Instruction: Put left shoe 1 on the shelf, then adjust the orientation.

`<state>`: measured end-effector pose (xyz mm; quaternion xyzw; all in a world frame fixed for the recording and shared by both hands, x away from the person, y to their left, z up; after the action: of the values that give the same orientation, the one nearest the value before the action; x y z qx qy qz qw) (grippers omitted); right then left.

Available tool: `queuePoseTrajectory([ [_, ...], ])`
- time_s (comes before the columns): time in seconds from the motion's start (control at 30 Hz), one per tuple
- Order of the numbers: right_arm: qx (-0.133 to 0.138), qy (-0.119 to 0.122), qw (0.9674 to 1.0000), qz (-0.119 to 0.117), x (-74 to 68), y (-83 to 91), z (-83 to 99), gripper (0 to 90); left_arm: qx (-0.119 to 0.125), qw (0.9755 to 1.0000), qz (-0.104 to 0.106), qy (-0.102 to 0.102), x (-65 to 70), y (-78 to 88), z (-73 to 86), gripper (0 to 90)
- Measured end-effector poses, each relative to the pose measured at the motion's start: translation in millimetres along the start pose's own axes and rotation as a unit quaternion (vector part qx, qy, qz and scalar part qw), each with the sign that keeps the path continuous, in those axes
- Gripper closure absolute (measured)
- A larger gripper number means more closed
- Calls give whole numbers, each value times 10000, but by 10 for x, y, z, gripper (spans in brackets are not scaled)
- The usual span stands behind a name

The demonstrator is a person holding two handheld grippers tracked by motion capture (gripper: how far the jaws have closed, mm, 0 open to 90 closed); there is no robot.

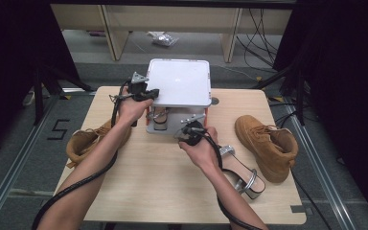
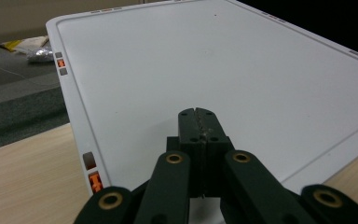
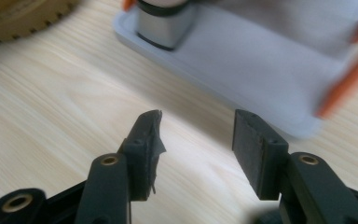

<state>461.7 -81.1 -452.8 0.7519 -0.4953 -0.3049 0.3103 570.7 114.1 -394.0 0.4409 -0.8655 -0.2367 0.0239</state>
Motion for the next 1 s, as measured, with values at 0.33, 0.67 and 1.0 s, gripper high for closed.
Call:
queuePoseTrajectory([
  [0.33,-155,-267,9993,229,622,425,326,480,48,10000,15,49,0,-1,7,899],
  [0.67,-268,-474,9975,450,956,666,550,452,35,10000,52,38,-9,-2,2,899],
  [1.0,-630,-337,9959,554,1132,782,617,416,32,9999,72,76,-17,-1,5,900],
])
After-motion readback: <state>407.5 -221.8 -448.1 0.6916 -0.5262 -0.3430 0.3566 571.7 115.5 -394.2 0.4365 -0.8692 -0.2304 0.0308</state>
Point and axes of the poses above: each handheld gripper's, and its own axes: y roughly backward along the jaws, z roughly out of its underside, x roughly to its right, the point moved 3 cm from there along -y, roughly forward along the jaws, and after that the axes turned 15 degrees about -y, right-handed, at the moved point
